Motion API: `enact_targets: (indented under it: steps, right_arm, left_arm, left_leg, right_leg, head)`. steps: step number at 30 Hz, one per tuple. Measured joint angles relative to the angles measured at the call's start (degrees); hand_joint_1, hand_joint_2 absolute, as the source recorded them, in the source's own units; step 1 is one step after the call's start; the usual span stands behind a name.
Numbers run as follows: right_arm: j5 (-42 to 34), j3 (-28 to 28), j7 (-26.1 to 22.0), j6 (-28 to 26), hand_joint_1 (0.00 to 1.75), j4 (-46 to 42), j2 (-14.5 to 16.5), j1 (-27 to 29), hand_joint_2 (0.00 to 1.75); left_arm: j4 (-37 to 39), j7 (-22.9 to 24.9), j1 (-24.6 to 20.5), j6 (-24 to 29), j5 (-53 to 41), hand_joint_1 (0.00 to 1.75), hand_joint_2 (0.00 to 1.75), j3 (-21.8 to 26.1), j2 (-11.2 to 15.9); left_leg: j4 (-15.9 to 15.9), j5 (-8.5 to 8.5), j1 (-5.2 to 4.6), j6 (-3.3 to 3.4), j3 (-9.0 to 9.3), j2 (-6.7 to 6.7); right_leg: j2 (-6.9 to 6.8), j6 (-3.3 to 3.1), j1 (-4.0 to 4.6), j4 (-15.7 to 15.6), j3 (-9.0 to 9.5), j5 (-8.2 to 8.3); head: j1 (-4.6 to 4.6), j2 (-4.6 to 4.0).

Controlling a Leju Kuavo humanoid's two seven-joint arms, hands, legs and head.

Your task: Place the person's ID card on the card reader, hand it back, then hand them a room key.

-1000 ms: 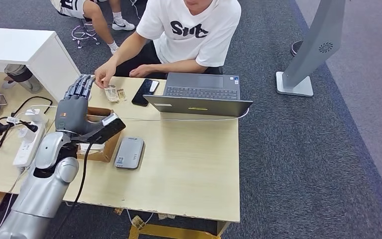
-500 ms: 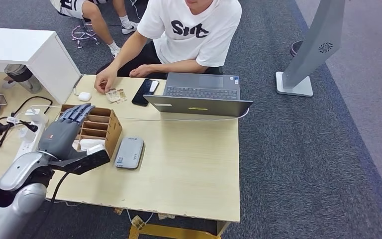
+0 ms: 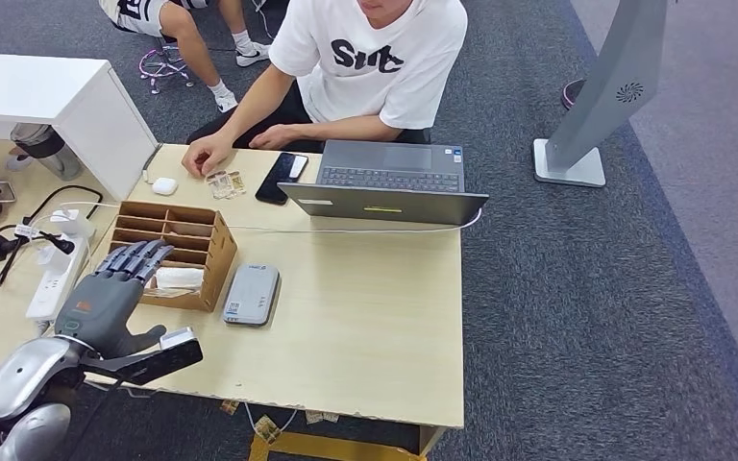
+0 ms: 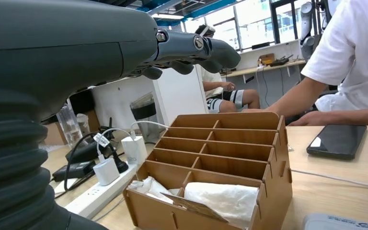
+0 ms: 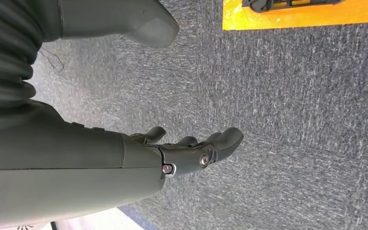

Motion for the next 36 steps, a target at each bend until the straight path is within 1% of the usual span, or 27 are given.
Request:
enact_targets:
  steps: [7,18,24,36]
  right_arm:
    - [0.64,-0.19,-0.02,-0.07,0.00,0.00,0.00,-0.03,1.75]
    - [1.34,-0.51,-0.07,0.02,0.00,0.00,0.02,-0.07,1.75]
    - [1.74,-0.51,-0.07,0.08,0.00,0.00,0.05,-0.08,1.75]
    - [2.16,-0.61,-0.23,0.46,0.00,0.00,0.15,-0.12,1.75]
  left_arm:
    - [1.44,1.10,-0.38,0.73,-0.95,0.00,1.75,0.68,-0.91]
    - [5.44,1.76,-2.49,1.27,-1.33,0.00,1.75,2.07,-2.84]
    - [7.25,1.77,-2.80,0.72,-1.24,0.00,1.75,2.54,-3.25]
    - [10.56,1.93,-3.82,0.25,-4.14,0.00,1.75,2.51,-4.23]
  left_leg:
    - [0.00,0.00,0.00,0.00,0.00,0.00]
    - [0.00,0.00,0.00,0.00,0.01,0.00]
    - [0.00,0.00,0.00,0.00,0.01,0.00]
    - [0.00,0.00,0.00,0.00,0.01,0.01]
  right_leg:
    - [0.01,0.00,0.00,0.00,0.00,0.00]
    - [0.01,0.00,0.00,0.00,0.00,0.00]
    - [0.01,0.00,0.00,0.00,-0.01,0.00]
    - [0.01,0.00,0.00,0.00,-0.01,0.00]
  head:
    - [0.01,0.00]
    - [0.01,0.00]
    - [0.00,0.00]
    - [0.01,0.00]
